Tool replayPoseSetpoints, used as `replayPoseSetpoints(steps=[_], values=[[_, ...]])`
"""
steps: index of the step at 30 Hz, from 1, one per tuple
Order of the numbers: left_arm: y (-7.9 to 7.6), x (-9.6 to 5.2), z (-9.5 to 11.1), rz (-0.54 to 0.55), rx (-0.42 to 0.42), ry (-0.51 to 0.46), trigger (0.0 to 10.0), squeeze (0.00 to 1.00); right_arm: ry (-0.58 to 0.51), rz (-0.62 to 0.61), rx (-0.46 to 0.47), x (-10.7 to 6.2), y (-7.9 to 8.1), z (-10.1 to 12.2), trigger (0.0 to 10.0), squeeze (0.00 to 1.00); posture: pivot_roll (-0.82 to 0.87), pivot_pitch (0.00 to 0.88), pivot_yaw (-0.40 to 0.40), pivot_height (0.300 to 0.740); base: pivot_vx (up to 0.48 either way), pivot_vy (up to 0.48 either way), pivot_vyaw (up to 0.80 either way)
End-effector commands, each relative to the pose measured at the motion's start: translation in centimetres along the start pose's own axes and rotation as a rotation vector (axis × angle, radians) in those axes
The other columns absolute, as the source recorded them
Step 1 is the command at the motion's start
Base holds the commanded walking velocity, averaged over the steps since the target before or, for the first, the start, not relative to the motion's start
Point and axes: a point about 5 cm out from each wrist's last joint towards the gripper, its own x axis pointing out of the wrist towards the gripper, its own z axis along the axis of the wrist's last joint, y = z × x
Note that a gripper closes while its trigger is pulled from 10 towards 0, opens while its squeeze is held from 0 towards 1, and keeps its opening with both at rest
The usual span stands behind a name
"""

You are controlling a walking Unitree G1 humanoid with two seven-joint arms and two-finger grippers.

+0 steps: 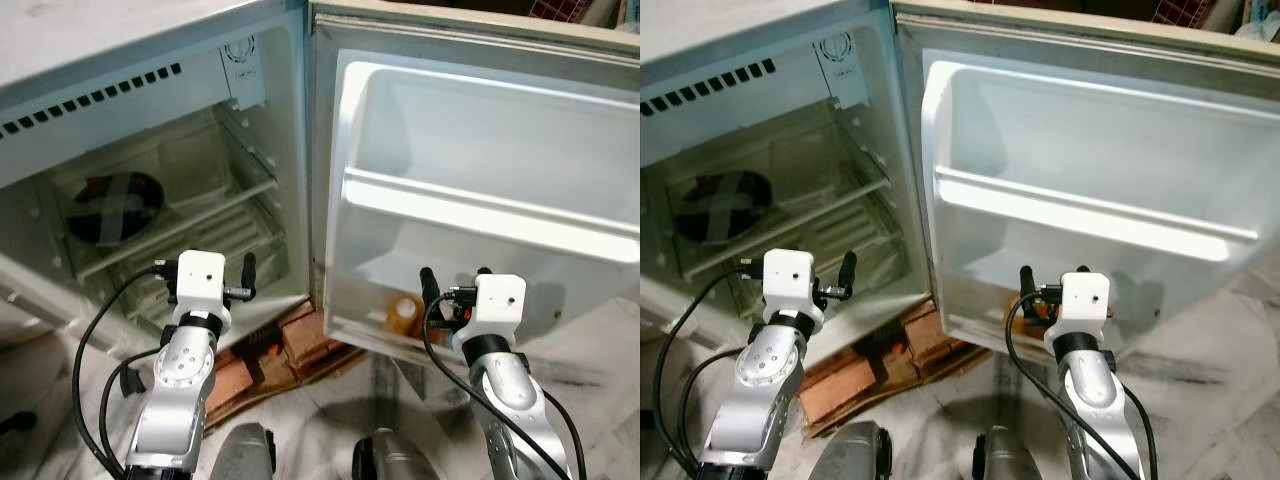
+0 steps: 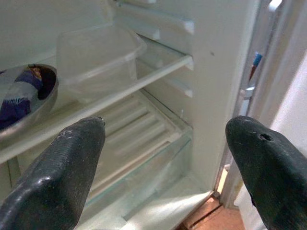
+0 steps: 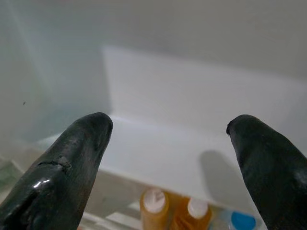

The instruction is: Restocking fridge

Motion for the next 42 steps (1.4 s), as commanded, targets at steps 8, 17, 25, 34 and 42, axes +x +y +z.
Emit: replayPoseSetpoints(steps=[8,17,25,34,42], values=[[-0.1,0.0,-0.6,0.011,0.004,0.035,10.0,0.00,0.033,-0.046,-0.023,0.2,-0.9,-0.4,10.0,0.00,0.00,0.121,0.002,0.740,-0.436,0.000,0.00],[0.0,0.0,-0.6,0.013,0.006,0.035,10.0,0.00,0.031,-0.055,-0.036,0.6,-0.9,-0.4,10.0,0.00,0.01,0.120,0.000,0.740,-0.450,0.000,0.00],[-0.1,0.1,-0.1,-0.022,-0.004,-0.002,10.0,0.00,0.022,-0.060,-0.038,0.8,-0.8,-0.2,10.0,0.00,0.00,0.119,0.003,0.740,-0.096,0.000,0.00],[0.0,0.3,0.0,-0.046,-0.008,-0.003,10.0,0.00,0.000,-0.037,-0.049,1.1,-0.4,0.1,10.0,0.00,0.01,0.112,0.002,0.740,0.000,-0.281,0.00],[-0.3,0.3,-0.1,-0.057,-0.009,-0.006,10.0,0.00,-0.042,-0.007,-0.055,1.3,0.2,0.6,10.0,0.00,0.01,0.106,-0.001,0.740,0.000,-0.434,0.00]])
